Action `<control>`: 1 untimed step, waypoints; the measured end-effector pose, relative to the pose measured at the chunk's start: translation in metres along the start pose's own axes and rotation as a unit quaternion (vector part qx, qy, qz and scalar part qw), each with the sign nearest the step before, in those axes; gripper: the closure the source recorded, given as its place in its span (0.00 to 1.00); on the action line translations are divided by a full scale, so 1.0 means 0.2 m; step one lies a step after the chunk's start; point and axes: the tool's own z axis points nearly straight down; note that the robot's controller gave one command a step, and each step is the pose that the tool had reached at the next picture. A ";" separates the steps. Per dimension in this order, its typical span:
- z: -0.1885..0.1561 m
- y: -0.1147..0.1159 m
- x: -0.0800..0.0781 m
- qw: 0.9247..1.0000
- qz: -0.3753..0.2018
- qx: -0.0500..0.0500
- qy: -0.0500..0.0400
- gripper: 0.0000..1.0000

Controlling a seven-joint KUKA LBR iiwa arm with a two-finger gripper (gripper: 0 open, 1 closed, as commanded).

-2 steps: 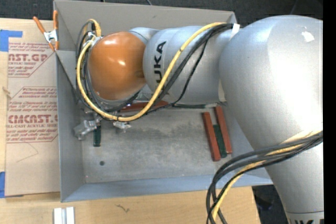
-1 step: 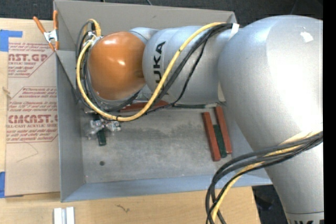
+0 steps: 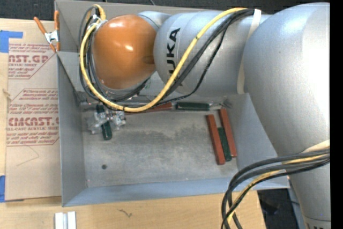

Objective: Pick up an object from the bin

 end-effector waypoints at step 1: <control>-0.03 0.00 -0.01 1.000 0.001 -0.002 0.000 1.00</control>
Offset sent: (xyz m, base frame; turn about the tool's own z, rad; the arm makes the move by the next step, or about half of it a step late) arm 0.0000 -0.0001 0.0067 0.0000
